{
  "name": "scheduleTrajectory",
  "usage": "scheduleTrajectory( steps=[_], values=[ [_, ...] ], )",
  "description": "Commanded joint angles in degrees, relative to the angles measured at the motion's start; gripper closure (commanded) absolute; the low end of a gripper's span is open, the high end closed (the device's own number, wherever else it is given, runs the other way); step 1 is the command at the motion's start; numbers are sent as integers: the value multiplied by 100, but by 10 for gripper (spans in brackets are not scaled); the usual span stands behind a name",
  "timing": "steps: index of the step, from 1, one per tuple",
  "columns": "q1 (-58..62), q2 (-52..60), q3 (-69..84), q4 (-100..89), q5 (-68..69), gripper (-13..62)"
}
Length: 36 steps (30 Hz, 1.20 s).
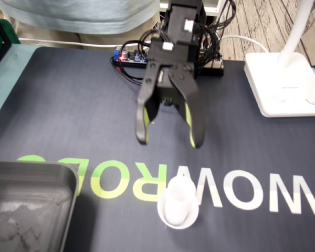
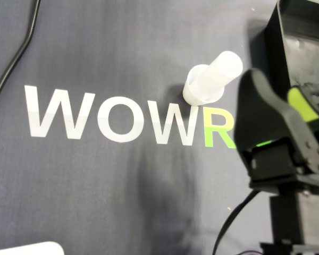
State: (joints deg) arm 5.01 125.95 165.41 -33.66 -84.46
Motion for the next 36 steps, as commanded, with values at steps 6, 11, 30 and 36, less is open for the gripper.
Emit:
scheduleTrajectory(
  steps=[6, 11, 30, 36],
  values=[
    [-132, -2663, -545, -3683, -510, 144],
    [-202, -3023, -765, -3709, -510, 158],
    [-448, -3946, -1345, -3472, -510, 165],
    [-483, -4078, -1468, -3120, -554, 170]
  ],
)
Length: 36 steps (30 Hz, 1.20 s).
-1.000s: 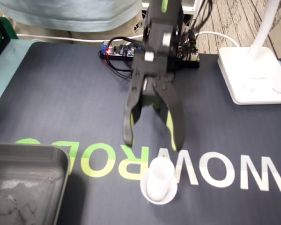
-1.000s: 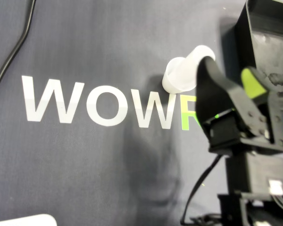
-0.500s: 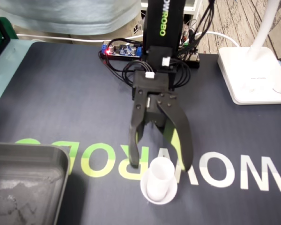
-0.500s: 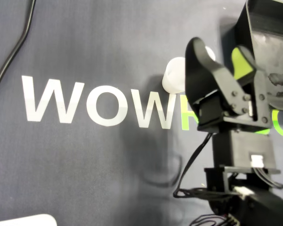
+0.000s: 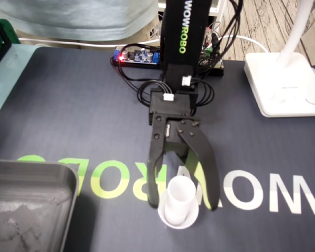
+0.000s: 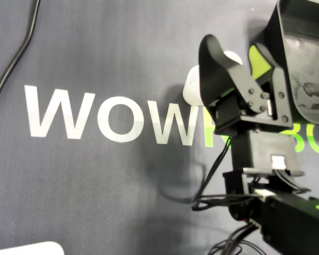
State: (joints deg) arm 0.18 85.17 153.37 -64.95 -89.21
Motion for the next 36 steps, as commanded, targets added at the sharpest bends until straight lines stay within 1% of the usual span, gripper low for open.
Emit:
scheduleTrajectory(
  steps=[1, 15, 22, 24, 30, 35, 36],
  values=[
    [0, -18, -272, 62, -79, 170],
    [-44, -501, -492, 114, -193, 185],
    [-141, -563, -510, 246, -193, 194],
    [-167, -563, -501, 272, -193, 221],
    [-202, -563, -439, 352, -185, 248],
    [-193, -554, -413, 404, -193, 250],
    [-193, -554, -387, 404, -185, 269]
  ],
)
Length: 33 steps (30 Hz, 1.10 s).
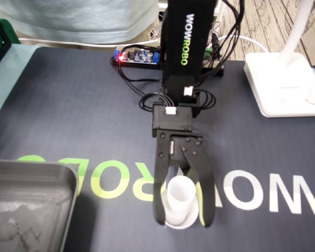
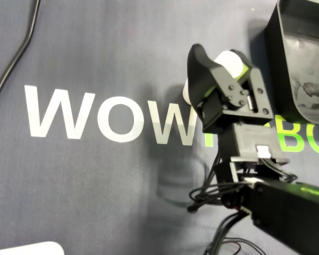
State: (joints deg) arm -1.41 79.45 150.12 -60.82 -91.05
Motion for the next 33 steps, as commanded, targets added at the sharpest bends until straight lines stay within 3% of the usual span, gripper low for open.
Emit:
scheduleTrajectory(
  steps=[1, 7, 15, 33],
  values=[
    [-35, 18, -44, -9, 9, 280],
    [-44, 9, 26, 26, 35, 292],
    [-70, 9, 62, 35, 264, 360],
    [-264, -97, 53, 44, 659, 406]
  ],
)
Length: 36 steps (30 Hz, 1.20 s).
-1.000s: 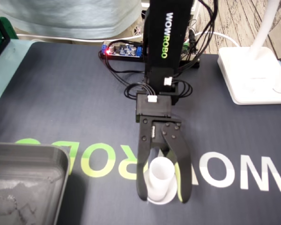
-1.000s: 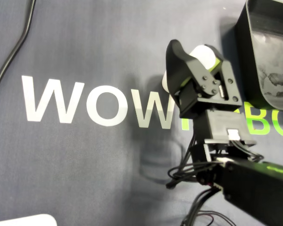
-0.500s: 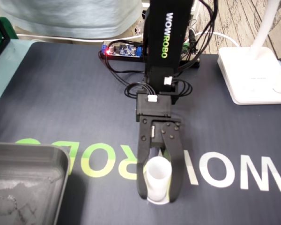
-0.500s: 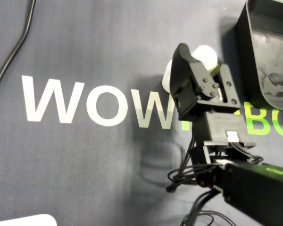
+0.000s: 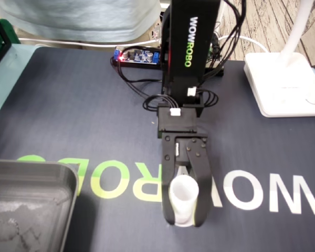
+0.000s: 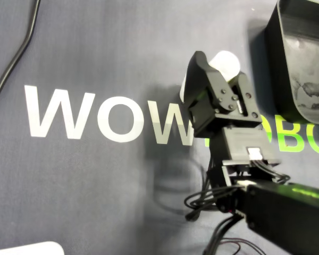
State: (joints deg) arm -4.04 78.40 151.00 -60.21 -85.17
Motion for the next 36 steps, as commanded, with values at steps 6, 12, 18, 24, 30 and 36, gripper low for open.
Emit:
scheduleTrajectory(
  steps=[6, 12, 18, 24, 30, 36],
  values=[
    [-35, 97, -97, -9, 141, 426],
    [-26, 677, -176, 606, 141, 427],
    [-9, 1318, -519, 1292, 316, 426],
    [70, 1811, -967, 1995, 475, 426],
    [-18, 1872, -729, 1960, 439, 417],
    [-35, 1775, -519, 1951, 237, 374]
  ],
)
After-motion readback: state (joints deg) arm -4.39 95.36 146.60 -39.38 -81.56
